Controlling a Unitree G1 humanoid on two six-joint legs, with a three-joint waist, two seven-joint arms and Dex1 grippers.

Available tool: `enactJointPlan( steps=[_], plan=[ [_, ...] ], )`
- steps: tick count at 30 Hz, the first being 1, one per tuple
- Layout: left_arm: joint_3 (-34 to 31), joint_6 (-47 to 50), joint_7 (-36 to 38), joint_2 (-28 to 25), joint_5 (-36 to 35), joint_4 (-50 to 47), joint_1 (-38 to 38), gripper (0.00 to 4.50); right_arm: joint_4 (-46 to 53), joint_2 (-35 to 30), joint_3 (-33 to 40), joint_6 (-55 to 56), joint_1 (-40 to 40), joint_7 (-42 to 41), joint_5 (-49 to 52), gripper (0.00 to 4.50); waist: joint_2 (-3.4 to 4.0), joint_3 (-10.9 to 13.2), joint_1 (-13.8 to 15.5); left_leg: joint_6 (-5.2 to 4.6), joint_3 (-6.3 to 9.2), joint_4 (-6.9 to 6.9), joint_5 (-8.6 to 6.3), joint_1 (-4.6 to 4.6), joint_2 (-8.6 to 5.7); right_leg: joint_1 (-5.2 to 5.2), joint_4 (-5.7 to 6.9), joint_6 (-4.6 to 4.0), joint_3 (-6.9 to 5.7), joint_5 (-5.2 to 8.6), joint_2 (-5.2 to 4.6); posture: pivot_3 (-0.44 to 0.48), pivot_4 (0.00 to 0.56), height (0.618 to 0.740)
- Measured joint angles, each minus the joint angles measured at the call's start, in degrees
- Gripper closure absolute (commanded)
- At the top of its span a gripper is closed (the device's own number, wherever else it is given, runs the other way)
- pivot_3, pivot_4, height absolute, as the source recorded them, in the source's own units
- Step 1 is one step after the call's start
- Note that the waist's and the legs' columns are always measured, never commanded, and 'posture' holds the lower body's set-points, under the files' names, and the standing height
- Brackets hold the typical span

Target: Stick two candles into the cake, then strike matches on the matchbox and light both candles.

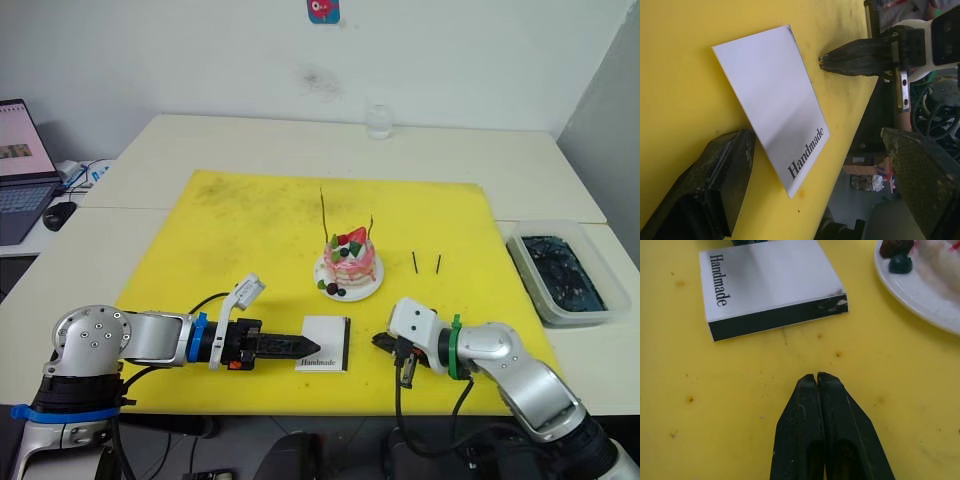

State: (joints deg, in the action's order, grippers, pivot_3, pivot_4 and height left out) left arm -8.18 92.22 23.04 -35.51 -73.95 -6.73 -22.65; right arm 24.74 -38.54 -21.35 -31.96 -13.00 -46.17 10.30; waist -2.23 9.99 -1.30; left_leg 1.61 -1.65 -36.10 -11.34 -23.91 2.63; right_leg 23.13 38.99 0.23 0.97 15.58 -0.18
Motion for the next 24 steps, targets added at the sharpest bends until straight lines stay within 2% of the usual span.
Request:
enactJointPlan(
  steps=[9,24],
  plan=[
    [-0.89,-0.04,-1.3,2.29,0.51,-0.25,0.75,0.0,-1.63,3.69,-2.78,-0.56,-3.53,-0.94,-2.12,4.45,-0.01,-0.01,0.03,0.01,0.0,0.0,0.0,0.02,-0.01,-0.02,0.01,0.01,0.01,-0.01,0.0,0.0,0.15,0.74],
    [-1.99,-0.02,-2.35,5.02,2.37,-1.79,1.5,0.0,-1.57,8.52,-3.88,-3.82,-3.92,-2.58,-1.53,4.45,-0.01,-0.03,0.21,0.01,0.01,0.01,0.0,0.02,-0.01,-0.03,0.0,0.0,-0.01,0.0,0.0,0.0,0.15,0.74]
  ],
)
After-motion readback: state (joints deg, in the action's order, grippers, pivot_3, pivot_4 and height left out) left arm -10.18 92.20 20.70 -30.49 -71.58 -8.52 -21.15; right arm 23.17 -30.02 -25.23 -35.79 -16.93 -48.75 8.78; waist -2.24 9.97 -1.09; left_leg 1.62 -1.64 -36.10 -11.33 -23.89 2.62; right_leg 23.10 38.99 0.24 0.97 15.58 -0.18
